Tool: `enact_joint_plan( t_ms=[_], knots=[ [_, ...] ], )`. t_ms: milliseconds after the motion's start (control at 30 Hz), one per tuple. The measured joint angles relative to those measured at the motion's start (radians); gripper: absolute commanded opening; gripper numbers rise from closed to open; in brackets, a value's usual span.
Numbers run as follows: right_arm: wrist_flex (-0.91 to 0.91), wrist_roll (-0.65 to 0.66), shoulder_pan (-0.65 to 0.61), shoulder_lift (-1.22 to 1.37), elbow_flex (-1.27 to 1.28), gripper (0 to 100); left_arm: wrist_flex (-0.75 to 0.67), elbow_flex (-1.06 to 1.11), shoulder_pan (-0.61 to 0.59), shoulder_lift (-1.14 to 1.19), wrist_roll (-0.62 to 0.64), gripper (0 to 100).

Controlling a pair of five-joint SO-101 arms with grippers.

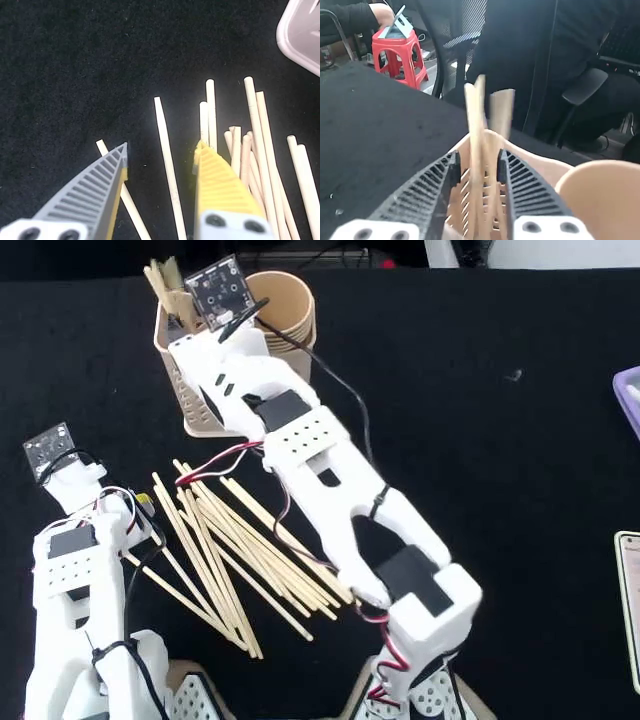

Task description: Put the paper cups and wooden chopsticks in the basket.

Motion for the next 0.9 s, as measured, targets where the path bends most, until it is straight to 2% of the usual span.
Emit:
enact_joint_plan(
  t_ms=[100,200,300,500,600,733,900],
  knots=[
    [0.026,0.000,0.000,-0.069,0.000,13.5,0.000,0.000,0.000,0.000,0.000,22],
    [0.138,0.000,0.000,-0.187,0.000,13.5,0.000,0.000,0.000,0.000,0.000,22],
    [0.341,0.000,0.003,-0.339,0.000,13.4,0.000,0.000,0.000,0.000,0.000,22],
    [0.868,0.000,0.064,-0.588,0.032,13.4,0.000,0.000,0.000,0.000,-0.026,22],
    [1.017,0.015,0.068,-0.629,0.158,13.9,0.000,0.000,0.000,0.000,-0.029,22],
    [0.944,0.100,0.068,-0.629,0.470,13.9,0.000,0.000,0.000,0.000,-0.029,22],
    [0.628,0.170,0.040,-0.629,0.893,17.2,0.000,0.000,0.000,0.000,-0.029,22]
  ],
)
